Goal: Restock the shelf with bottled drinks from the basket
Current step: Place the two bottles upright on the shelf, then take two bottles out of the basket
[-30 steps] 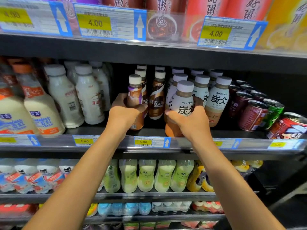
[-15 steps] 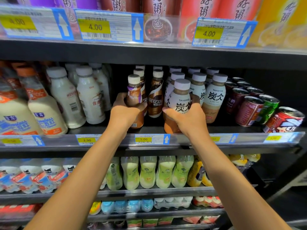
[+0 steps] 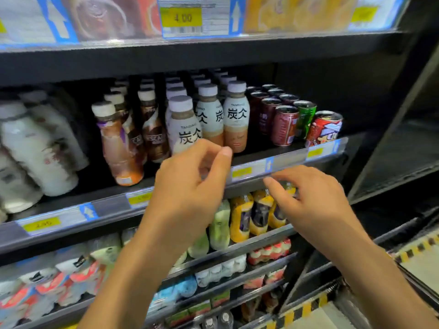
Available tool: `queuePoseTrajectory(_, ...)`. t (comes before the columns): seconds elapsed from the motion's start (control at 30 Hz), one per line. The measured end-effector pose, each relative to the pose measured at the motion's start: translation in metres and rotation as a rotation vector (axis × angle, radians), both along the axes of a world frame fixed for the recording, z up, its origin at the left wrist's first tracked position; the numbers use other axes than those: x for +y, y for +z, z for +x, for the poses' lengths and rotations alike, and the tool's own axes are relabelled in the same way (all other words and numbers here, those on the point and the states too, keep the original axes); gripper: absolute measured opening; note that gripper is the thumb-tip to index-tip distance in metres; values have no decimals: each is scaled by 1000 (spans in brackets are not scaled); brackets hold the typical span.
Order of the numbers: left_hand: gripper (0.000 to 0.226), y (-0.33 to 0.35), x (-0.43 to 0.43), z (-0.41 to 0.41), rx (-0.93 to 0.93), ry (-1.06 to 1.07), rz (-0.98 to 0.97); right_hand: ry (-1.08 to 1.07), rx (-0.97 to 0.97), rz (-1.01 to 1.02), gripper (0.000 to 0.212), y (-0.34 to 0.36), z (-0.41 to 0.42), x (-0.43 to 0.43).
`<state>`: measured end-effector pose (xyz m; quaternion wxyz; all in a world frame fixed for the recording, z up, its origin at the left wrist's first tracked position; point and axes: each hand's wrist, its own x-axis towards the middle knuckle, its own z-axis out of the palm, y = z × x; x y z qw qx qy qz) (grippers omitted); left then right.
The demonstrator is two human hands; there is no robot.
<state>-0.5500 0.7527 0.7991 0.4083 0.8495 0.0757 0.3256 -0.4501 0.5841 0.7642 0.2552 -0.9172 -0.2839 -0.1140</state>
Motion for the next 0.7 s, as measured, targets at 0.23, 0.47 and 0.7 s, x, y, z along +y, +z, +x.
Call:
queuePoseTrajectory(0.23, 38, -56, -162, 105, 222, -354, 623, -372, 132, -289, 42, -39, 29, -169)
queuePoseTrajectory(0.47, 38, -143, -359, 235, 572, -747, 900, -686, 470, -432, 33, -118, 89, -371)
queuePoseTrajectory(0.7, 40, -261, -542, 362, 733, -950, 1000, -801, 743, -405, 35, -212, 177, -545)
